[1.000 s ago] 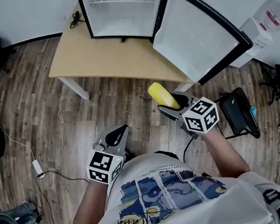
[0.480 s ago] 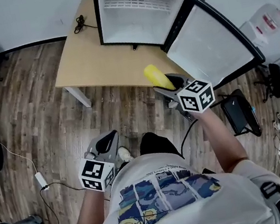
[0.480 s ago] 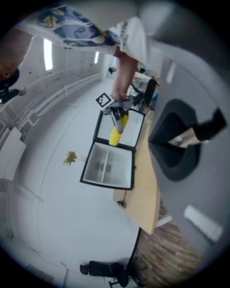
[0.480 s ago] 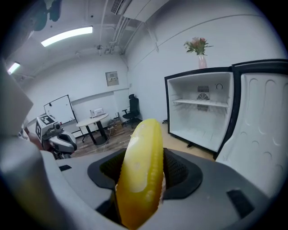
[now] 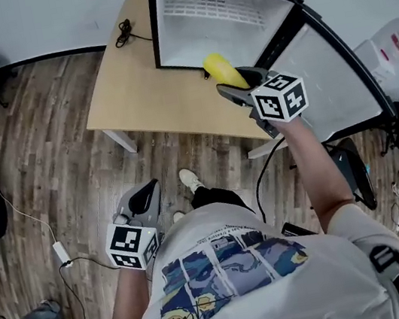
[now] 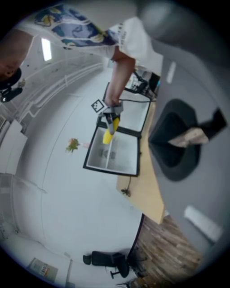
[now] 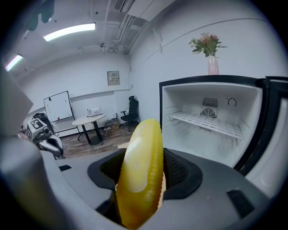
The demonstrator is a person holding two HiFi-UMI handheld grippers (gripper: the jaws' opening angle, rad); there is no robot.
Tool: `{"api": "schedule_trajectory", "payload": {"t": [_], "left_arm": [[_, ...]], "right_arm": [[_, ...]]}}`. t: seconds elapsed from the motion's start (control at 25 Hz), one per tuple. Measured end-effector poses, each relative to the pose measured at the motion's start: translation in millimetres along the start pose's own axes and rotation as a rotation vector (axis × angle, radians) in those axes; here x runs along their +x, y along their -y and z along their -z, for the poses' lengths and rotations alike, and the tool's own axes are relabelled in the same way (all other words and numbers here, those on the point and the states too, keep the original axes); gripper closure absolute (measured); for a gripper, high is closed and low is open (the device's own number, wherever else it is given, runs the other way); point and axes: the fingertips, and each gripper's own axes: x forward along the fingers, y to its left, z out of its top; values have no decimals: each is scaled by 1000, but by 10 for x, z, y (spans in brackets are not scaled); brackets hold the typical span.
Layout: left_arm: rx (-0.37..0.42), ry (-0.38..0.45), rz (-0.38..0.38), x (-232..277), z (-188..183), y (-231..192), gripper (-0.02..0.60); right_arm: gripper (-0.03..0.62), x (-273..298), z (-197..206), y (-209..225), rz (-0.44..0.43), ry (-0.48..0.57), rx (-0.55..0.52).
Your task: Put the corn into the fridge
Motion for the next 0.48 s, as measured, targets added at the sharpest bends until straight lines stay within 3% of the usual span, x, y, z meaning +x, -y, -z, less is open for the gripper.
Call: {"api": "schedule_trajectory", "payload": {"t": [0.48], "left_arm": [[-18,4,-70,505,-408,-550,572]], "right_arm": [[342,761,-673,785,-12,-2,-48]]}}
